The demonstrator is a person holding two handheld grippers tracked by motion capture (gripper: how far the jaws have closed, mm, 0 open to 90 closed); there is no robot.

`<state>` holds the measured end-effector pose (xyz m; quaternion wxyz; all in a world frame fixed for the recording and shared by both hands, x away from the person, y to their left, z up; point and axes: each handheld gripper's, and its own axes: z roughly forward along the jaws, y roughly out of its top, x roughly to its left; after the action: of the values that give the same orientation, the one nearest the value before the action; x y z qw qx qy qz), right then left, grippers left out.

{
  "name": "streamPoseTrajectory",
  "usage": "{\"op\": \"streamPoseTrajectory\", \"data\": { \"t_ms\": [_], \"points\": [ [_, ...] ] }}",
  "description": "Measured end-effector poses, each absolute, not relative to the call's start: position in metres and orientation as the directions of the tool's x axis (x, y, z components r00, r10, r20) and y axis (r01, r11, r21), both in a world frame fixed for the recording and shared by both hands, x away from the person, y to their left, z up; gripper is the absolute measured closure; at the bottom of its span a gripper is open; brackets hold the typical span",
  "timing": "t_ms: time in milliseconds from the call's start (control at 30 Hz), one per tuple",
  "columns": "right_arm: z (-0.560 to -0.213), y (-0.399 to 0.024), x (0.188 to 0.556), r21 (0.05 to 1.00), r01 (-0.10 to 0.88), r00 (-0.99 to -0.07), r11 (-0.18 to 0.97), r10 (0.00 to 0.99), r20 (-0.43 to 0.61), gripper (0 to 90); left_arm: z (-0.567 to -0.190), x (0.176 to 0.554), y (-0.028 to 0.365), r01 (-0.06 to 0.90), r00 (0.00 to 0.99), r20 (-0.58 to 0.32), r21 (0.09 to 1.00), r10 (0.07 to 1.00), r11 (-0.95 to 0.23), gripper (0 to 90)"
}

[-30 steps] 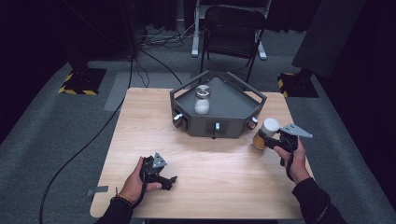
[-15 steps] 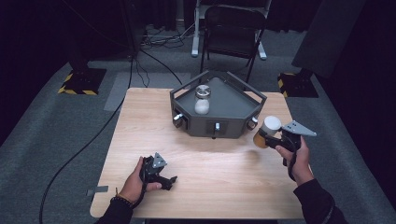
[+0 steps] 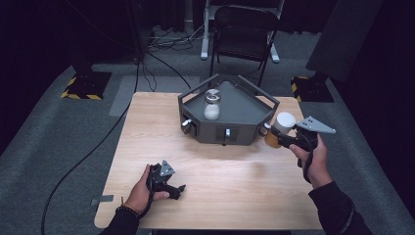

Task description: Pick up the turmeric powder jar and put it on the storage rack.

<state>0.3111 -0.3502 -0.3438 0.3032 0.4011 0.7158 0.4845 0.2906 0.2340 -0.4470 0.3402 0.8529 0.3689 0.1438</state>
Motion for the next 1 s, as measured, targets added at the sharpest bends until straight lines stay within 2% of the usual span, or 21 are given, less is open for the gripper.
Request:
{"op": "streamPoseTrajectory", "data": {
  "t_ms": [533,1000],
  "points": [
    [-0.303,-0.329,0.329,0.950,0.224,-0.506,0.217,0.859,-0.077,34.5,-0.447,0.291,0.234,0.531,0.687,-0.005,0.686,0.727,-0.497,0.0],
    [-0.298,-0.305,0.359,0.950,0.233,-0.492,0.209,0.868,-0.070,34.5,-0.447,0.291,0.234,0.531,0.687,-0.005,0.686,0.727,-0.497,0.0]
  ]
}}
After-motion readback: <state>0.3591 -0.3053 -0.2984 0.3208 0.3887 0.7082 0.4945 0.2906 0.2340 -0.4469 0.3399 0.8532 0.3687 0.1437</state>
